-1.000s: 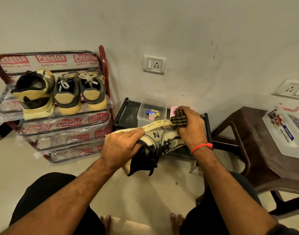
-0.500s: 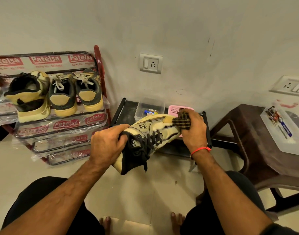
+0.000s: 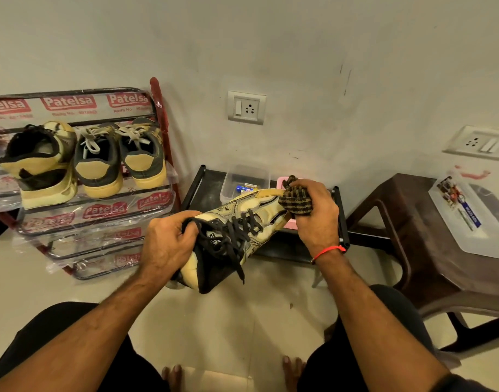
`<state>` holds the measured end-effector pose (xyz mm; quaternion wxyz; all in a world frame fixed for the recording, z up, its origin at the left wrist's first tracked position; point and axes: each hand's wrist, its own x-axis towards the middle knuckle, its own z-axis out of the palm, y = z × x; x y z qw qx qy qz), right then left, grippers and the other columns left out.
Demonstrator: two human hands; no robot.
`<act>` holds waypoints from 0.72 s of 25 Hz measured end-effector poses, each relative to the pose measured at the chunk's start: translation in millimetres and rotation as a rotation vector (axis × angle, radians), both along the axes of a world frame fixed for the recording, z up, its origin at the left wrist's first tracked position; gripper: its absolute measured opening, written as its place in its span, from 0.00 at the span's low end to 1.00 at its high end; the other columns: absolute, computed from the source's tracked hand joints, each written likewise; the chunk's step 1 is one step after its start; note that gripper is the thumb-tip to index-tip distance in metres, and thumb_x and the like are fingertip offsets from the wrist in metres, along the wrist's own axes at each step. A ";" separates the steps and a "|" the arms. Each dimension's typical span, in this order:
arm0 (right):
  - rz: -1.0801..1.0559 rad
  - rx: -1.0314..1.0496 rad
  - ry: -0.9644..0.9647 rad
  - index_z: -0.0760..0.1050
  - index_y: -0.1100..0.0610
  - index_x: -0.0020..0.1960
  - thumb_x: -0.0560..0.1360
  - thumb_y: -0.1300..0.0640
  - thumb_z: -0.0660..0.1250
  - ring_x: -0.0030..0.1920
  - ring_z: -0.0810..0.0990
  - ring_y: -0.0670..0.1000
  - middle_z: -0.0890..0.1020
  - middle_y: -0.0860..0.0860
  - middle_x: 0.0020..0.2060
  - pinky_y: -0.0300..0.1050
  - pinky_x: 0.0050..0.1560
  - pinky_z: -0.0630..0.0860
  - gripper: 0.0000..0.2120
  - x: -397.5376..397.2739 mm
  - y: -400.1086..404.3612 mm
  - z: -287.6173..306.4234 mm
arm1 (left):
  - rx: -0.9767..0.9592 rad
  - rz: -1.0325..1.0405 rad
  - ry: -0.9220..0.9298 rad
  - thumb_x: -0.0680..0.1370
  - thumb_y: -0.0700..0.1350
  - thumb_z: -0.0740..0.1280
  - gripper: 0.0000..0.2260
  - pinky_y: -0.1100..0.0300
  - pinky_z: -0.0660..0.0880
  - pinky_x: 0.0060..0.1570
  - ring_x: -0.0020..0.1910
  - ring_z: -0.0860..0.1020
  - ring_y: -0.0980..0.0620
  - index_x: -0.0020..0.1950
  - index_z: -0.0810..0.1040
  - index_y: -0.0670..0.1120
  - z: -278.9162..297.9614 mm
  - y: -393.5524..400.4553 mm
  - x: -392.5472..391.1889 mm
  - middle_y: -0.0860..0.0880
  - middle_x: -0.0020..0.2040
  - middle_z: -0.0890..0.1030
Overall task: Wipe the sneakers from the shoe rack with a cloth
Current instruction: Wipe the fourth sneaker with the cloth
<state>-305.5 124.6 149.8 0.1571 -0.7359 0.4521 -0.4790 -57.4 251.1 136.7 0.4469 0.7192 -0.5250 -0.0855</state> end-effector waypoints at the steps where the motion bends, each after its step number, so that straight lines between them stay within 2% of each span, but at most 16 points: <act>1: -0.025 0.015 -0.032 0.79 0.55 0.56 0.69 0.71 0.71 0.56 0.79 0.51 0.79 0.45 0.52 0.55 0.59 0.78 0.19 -1.9 1.0 1.2 | 0.013 0.013 0.035 0.79 0.38 0.67 0.11 0.66 0.76 0.39 0.40 0.80 0.62 0.57 0.85 0.47 -0.4 -1.3 -2.0 0.55 0.41 0.83; 3: 0.105 -0.003 -0.034 0.79 0.56 0.56 0.69 0.68 0.71 0.56 0.79 0.51 0.81 0.47 0.52 0.53 0.58 0.78 0.17 8.2 16.3 0.3 | 0.044 0.084 0.125 0.79 0.39 0.67 0.09 0.65 0.74 0.36 0.38 0.80 0.59 0.50 0.85 0.50 1.8 -5.6 -3.9 0.56 0.37 0.81; 6: 0.418 -0.049 0.122 0.79 0.57 0.56 0.72 0.62 0.74 0.57 0.78 0.50 0.81 0.50 0.52 0.46 0.61 0.74 0.13 31.3 49.1 -6.0 | 0.073 0.205 0.273 0.80 0.42 0.66 0.13 0.53 0.78 0.38 0.39 0.82 0.46 0.37 0.80 0.53 3.4 -13.4 5.0 0.50 0.34 0.82; 7: 0.444 -0.076 0.151 0.79 0.57 0.57 0.72 0.61 0.74 0.57 0.77 0.50 0.81 0.50 0.53 0.45 0.61 0.74 0.14 32.8 47.1 -5.8 | 0.082 0.217 0.290 0.80 0.43 0.66 0.13 0.48 0.80 0.40 0.39 0.82 0.44 0.36 0.81 0.51 2.3 -14.3 7.9 0.48 0.35 0.83; 9: 0.310 -0.036 0.052 0.79 0.56 0.57 0.71 0.64 0.73 0.56 0.78 0.48 0.81 0.50 0.53 0.47 0.60 0.76 0.16 27.8 29.0 -4.2 | 0.089 0.206 0.309 0.80 0.44 0.67 0.12 0.44 0.80 0.40 0.39 0.82 0.41 0.37 0.82 0.47 -0.3 -13.1 9.0 0.44 0.35 0.83; 12: 0.047 0.091 -0.134 0.79 0.57 0.57 0.70 0.69 0.73 0.54 0.79 0.47 0.82 0.50 0.52 0.50 0.57 0.78 0.18 20.9 12.1 -4.2 | 0.116 0.184 0.339 0.80 0.44 0.68 0.13 0.55 0.74 0.32 0.33 0.79 0.46 0.35 0.81 0.47 -2.5 -12.8 -1.3 0.46 0.32 0.82; 15: 0.203 0.025 -0.090 0.80 0.58 0.54 0.69 0.71 0.73 0.54 0.79 0.49 0.81 0.50 0.50 0.48 0.57 0.76 0.16 53.3 49.1 -10.0 | 0.131 0.234 0.401 0.80 0.44 0.67 0.14 0.59 0.69 0.32 0.32 0.77 0.48 0.33 0.79 0.47 -3.8 -16.3 -7.2 0.46 0.32 0.81; 18: 0.371 -0.072 0.062 0.80 0.56 0.55 0.72 0.64 0.75 0.57 0.77 0.50 0.81 0.50 0.52 0.44 0.61 0.72 0.12 70.5 76.6 -11.9 | 0.165 0.289 0.475 0.81 0.45 0.66 0.16 0.59 0.67 0.31 0.32 0.75 0.49 0.33 0.78 0.47 -5.8 -16.0 -0.2 0.47 0.32 0.79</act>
